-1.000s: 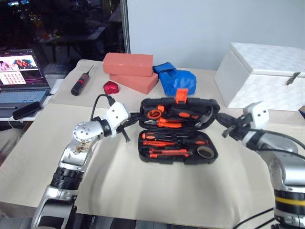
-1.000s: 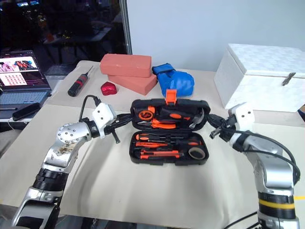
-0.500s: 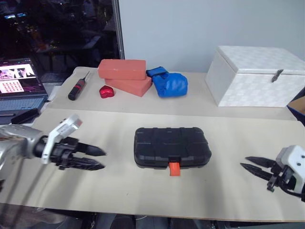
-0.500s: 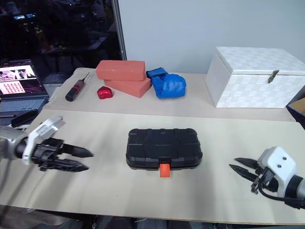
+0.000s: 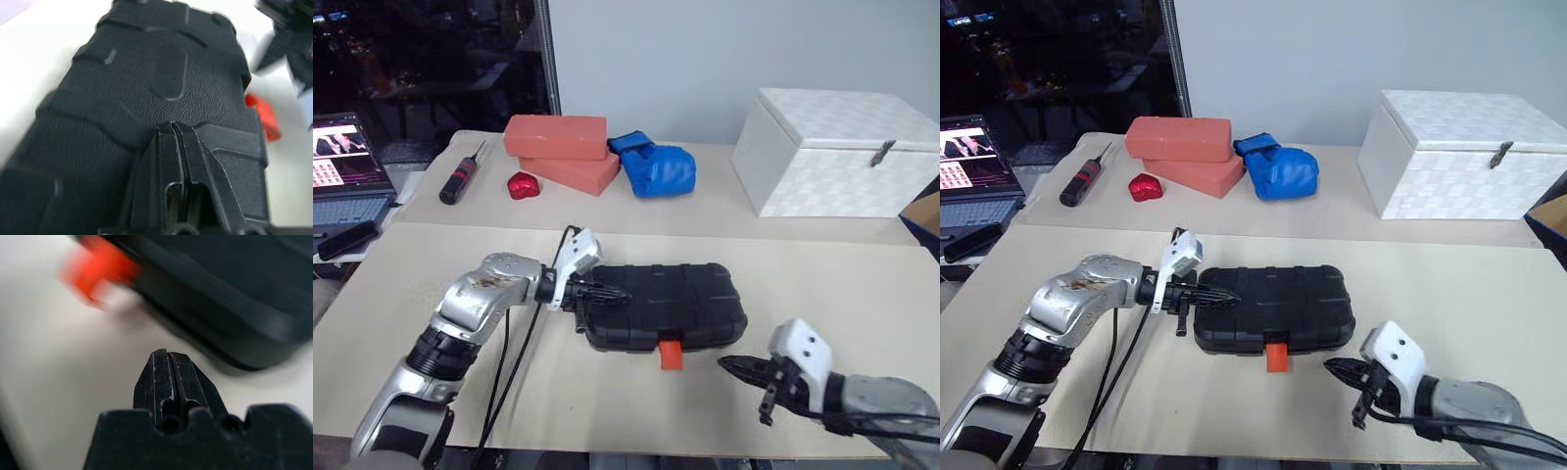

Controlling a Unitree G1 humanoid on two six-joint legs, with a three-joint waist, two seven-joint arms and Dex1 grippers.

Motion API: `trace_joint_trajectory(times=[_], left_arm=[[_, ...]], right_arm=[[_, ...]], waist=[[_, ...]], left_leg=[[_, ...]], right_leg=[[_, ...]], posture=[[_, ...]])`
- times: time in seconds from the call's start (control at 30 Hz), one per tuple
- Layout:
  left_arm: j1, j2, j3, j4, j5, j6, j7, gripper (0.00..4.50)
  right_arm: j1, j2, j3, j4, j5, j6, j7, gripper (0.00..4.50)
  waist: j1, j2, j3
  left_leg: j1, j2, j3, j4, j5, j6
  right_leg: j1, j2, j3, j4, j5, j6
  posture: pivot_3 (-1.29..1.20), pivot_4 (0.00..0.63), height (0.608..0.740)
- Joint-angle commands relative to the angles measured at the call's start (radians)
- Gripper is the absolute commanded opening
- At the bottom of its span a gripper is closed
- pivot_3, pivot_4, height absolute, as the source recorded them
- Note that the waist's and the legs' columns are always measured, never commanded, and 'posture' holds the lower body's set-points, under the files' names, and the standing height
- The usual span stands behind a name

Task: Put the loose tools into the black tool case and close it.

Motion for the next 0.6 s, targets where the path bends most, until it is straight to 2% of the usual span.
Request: trace_joint_trajectory(times=[0.03,0.17,0.27,0.33,0.43,0.53,0.6], left_arm=[[0.053,0.032,-0.082,0.079,0.117,-0.055,-0.02,0.04],[0.063,0.031,-0.073,0.089,0.134,-0.104,-0.044,0.04],[0.067,0.007,0.0,0.051,0.071,-0.098,-0.044,0.04],[0.065,-0.013,0.093,0.004,-0.025,-0.045,-0.034,0.04],[0.059,-0.017,0.169,-0.042,-0.099,0.038,-0.015,0.04],[0.05,0.016,0.16,-0.055,-0.068,0.037,-0.016,0.04],[0.025,0.017,0.137,-0.035,-0.033,0.033,0.0,0.04]], right_arm=[[-0.098,0.015,0.066,0.05,-0.063,0.088,-0.083,0.0],[-0.191,0.033,0.128,0.093,-0.081,0.156,-0.108,0.0],[-0.289,0.083,0.16,0.153,-0.11,0.137,-0.139,0.0],[-0.389,0.123,0.187,0.236,-0.142,0.092,-0.155,0.0],[-0.525,0.168,0.229,0.389,-0.2,-0.003,-0.157,0.0],[-0.655,0.212,0.276,0.587,-0.248,-0.151,-0.121,0.0],[-0.689,0.207,0.29,0.658,-0.259,-0.204,-0.072,0.0]], waist=[[0.001,0.002,-0.004],[-0.001,0.0,-0.009],[-0.006,-0.003,-0.01],[-0.011,-0.002,-0.009],[-0.021,-0.004,-0.003],[-0.025,-0.005,0.001],[-0.028,-0.005,0.002]], left_leg=[[0.0,0.0,0.0,0.0,0.0,0.0],[0.004,0.0,0.0,0.001,0.0,0.001],[0.009,0.0,0.0,0.001,0.0,0.001],[0.009,0.0,-0.001,0.001,-0.005,-0.006],[0.008,0.0,-0.002,0.001,-0.003,-0.004],[0.006,0.0,-0.001,0.001,-0.001,-0.002],[0.007,-0.001,0.0,0.001,0.002,0.004]], right_leg=[[0.0,0.0,0.0,0.0,-0.001,0.0],[0.003,0.0,0.001,0.002,0.0,-0.001],[0.004,0.0,0.001,0.001,0.0,-0.001],[0.003,-0.001,0.0,-0.001,0.0,-0.001],[0.0,-0.001,0.0,-0.005,0.0,-0.001],[0.0,-0.001,0.0,-0.004,0.002,-0.001],[0.0,0.0,0.0,-0.003,0.006,-0.001]], posture=[[0.0,0.15,0.74],[0.0,0.15,0.74],[0.0,0.15,0.74],[0.0,0.15,0.74],[0.0,0.15,0.74],[0.0,0.15,0.74],[0.0,0.15,0.74]])
